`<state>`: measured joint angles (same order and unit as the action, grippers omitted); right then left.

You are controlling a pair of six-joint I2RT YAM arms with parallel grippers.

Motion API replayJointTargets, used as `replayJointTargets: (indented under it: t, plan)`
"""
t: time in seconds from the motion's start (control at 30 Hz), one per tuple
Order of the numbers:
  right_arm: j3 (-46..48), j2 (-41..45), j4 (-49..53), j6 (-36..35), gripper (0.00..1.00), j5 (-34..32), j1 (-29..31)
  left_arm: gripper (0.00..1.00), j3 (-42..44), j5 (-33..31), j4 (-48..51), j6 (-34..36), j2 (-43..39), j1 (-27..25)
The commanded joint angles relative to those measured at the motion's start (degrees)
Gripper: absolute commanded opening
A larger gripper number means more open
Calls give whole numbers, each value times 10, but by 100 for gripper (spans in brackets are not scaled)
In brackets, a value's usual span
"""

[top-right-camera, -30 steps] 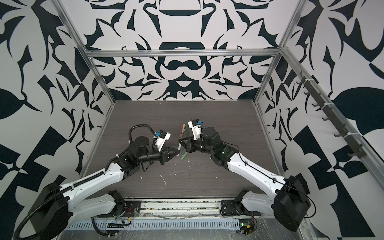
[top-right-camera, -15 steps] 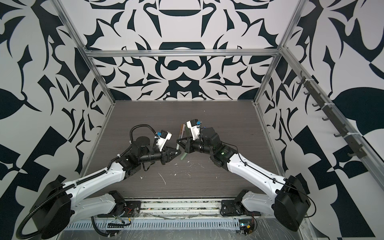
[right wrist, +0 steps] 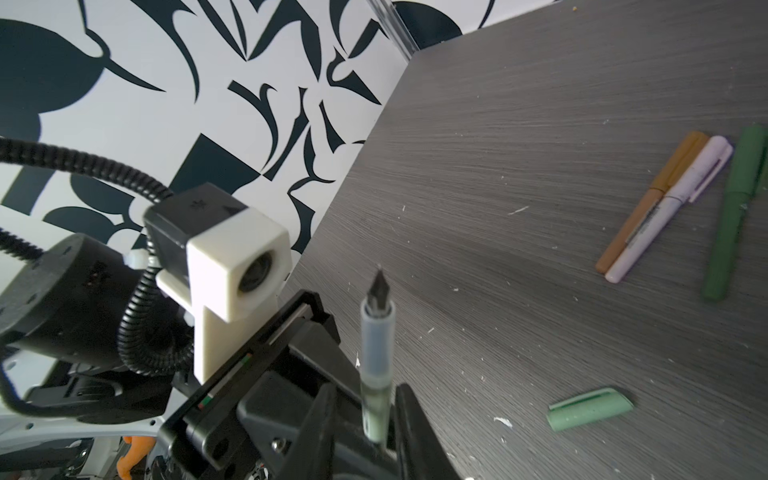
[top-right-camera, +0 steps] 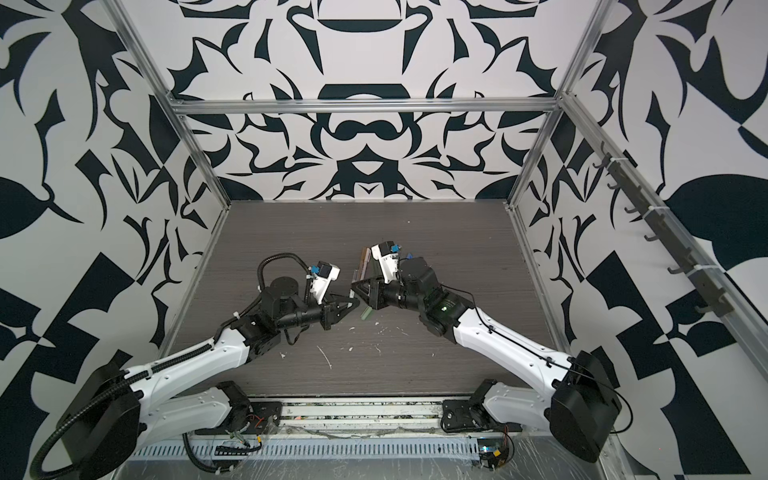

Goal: Insert the pens into the pen caps
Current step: 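Hold the pen upright with the left gripper while the right gripper reaches toward the cap, then lower the right gripper onto the light-green cap and close on it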

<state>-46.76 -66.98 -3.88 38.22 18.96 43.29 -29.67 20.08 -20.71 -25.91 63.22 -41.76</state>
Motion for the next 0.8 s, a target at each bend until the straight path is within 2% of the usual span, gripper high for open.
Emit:
replayJointTargets:
  t: [0.0, 0.1, 0.17, 0.3, 0.53, 0.77]
  plan:
    - [-29, 46, 99, -3, 30, -94, 2, 6, 23, -116, 39, 8, -38, 1]
    - [-10, 66, 162, 1, 30, -160, 2, 5, 51, -191, 65, -1, -80, 2]
    - [-6, 51, 196, 7, 31, -174, 2, 5, 72, -194, 59, 0, -112, 2]
    - [-30, -35, 243, 50, 31, -176, 1, 5, 94, -168, 63, 1, -159, 2]
    - [-61, -164, 200, 140, 28, -194, 1, 5, 112, -34, 18, 27, -197, 2]
    - [-57, -225, 158, 206, 30, -201, 0, 5, 132, -46, 26, 30, -238, 1]
